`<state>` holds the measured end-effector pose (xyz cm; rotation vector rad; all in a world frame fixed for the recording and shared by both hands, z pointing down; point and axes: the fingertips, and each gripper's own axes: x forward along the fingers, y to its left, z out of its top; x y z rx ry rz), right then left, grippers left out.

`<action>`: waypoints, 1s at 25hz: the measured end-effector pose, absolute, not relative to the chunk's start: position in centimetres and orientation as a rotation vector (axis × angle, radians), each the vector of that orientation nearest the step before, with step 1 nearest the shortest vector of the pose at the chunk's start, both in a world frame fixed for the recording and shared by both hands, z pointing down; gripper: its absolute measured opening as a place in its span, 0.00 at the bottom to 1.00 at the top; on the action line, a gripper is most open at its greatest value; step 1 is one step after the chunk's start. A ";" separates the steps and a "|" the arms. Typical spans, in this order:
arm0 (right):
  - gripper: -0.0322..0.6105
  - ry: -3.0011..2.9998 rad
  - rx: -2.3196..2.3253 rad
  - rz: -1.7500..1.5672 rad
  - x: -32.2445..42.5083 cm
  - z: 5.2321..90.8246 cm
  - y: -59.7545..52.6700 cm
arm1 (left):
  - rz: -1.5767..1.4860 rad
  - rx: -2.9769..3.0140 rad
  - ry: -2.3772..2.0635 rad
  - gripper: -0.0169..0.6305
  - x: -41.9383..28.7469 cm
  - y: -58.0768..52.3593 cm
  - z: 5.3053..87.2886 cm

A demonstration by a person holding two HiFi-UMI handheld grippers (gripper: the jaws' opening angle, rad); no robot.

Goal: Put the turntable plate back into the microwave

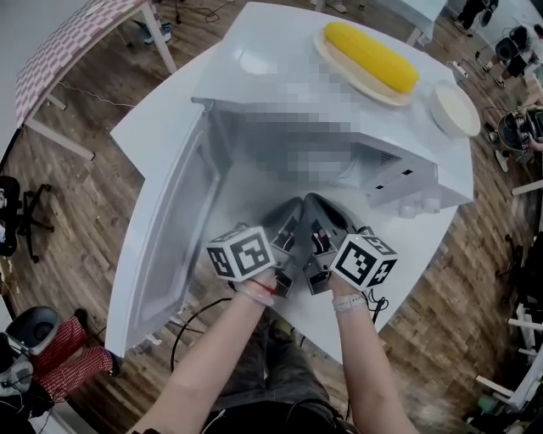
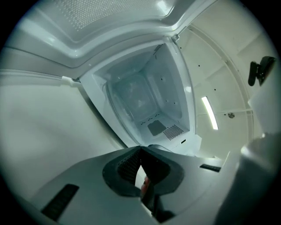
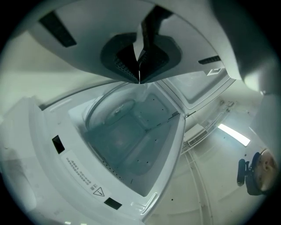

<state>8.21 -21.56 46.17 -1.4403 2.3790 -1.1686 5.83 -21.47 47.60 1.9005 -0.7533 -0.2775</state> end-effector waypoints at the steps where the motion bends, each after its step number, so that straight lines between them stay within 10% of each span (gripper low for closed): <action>1: 0.09 2.389 -1.433 -1.163 8.1 46.2 -21.3 | -0.269 1.918 -0.763 0.05 5.8 -21.2 47.6; 25: 0.09 2.673 -1.534 -0.814 6.8 43.3 -14.9 | -0.123 2.213 -0.889 0.05 4.7 -15.6 44.6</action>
